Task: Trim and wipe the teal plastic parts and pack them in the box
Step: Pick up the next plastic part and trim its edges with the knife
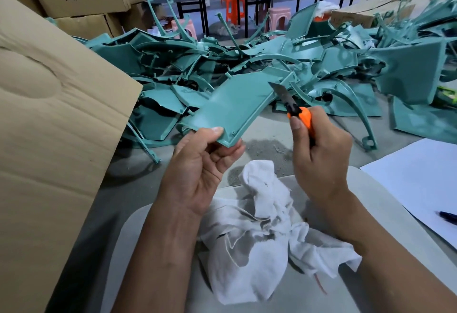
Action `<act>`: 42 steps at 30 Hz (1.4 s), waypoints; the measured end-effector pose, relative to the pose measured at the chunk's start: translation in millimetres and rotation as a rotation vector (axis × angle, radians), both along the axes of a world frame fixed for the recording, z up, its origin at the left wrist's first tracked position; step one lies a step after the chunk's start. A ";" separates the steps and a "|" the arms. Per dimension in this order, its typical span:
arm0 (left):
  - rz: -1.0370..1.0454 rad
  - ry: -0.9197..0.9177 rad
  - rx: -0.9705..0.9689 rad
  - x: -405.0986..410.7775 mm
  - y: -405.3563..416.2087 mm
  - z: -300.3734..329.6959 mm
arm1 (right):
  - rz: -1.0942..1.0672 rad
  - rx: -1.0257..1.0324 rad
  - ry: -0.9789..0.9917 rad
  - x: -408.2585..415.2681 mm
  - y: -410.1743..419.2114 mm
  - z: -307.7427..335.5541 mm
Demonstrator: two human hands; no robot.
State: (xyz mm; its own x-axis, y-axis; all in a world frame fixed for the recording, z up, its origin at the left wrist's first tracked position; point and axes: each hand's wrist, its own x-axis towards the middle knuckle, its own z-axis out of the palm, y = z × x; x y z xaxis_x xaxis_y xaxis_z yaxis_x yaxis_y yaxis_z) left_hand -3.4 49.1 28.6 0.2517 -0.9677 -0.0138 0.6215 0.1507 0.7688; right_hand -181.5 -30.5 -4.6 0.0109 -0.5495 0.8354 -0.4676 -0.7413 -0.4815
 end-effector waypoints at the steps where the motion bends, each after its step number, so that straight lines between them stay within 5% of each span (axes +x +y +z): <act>1: 0.000 -0.011 0.006 -0.2 -1.0 -0.5 | -0.010 -0.014 0.007 -1.1 -0.9 0.0; 5: -0.013 -0.051 -0.015 2.3 -1.2 -3.9 | -0.069 0.014 -0.008 -4.3 -7.7 -3.2; 9: -0.128 -0.046 -0.097 10.1 3.9 -5.8 | -0.245 0.282 0.014 -23.3 -27.0 -7.6; 12: -0.114 -0.188 -0.060 11.9 3.1 -8.6 | -0.271 0.325 -0.030 -37.7 -36.0 -8.3; 16: 0.092 -0.256 0.130 6.7 -9.0 -19.2 | 0.016 0.333 -0.125 -36.5 -33.8 -5.8; 22: 0.376 -0.411 0.170 7.1 -20.9 -28.7 | 0.334 0.297 0.171 -25.1 -20.0 -6.3; 26: 0.491 -0.341 0.184 15.2 -20.5 -29.6 | 0.435 0.244 0.270 -18.2 -14.1 -3.2; 35: 0.478 -0.237 0.224 19.4 -22.0 -28.7 | 0.428 0.249 0.379 -9.7 -5.3 -1.0; 42: 0.317 -0.285 0.250 26.2 -16.3 -27.0 | 0.366 0.223 0.241 -11.6 -9.0 -1.7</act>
